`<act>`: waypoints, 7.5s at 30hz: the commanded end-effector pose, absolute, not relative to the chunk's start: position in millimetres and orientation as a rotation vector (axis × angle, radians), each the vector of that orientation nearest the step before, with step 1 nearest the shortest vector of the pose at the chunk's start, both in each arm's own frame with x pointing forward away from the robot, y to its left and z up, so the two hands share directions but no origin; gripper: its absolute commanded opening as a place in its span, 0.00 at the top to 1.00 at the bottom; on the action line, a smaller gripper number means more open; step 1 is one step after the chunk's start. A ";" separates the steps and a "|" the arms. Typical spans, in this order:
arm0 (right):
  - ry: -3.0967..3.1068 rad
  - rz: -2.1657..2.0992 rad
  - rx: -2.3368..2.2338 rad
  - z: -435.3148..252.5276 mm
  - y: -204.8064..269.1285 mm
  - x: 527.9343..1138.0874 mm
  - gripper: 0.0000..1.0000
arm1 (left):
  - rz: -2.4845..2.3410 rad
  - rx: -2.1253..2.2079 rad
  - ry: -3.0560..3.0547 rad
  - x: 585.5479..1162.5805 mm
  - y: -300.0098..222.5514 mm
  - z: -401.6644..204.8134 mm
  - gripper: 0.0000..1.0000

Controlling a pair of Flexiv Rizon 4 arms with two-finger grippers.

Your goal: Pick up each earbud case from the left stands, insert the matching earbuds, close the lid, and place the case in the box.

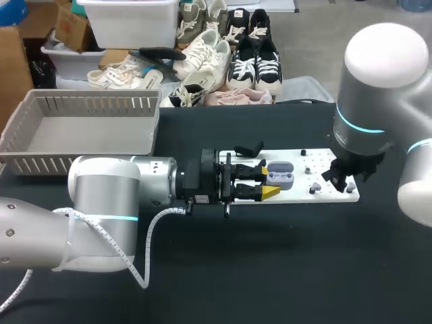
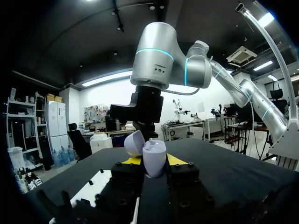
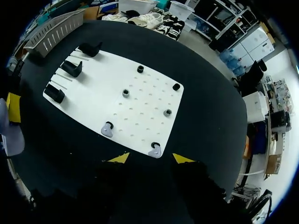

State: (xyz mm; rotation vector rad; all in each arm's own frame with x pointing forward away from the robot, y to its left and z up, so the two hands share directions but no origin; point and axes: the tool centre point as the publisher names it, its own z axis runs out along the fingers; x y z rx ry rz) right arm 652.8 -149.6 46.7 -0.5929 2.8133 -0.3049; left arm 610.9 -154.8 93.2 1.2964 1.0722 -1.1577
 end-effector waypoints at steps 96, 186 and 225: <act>2.865 -0.349 -0.582 35.2 -156.1 656.0 1.00 | -1.154 1.292 1.073 609.8 -155.0 93.0 1.00; 2.855 -0.280 0.496 138.0 -122.2 590.7 1.00 | -1.154 1.292 1.073 609.8 -155.0 93.0 1.00; 2.875 -0.236 0.226 155.3 -45.8 560.0 1.00 | -1.154 1.292 1.073 609.8 -155.0 93.0 1.00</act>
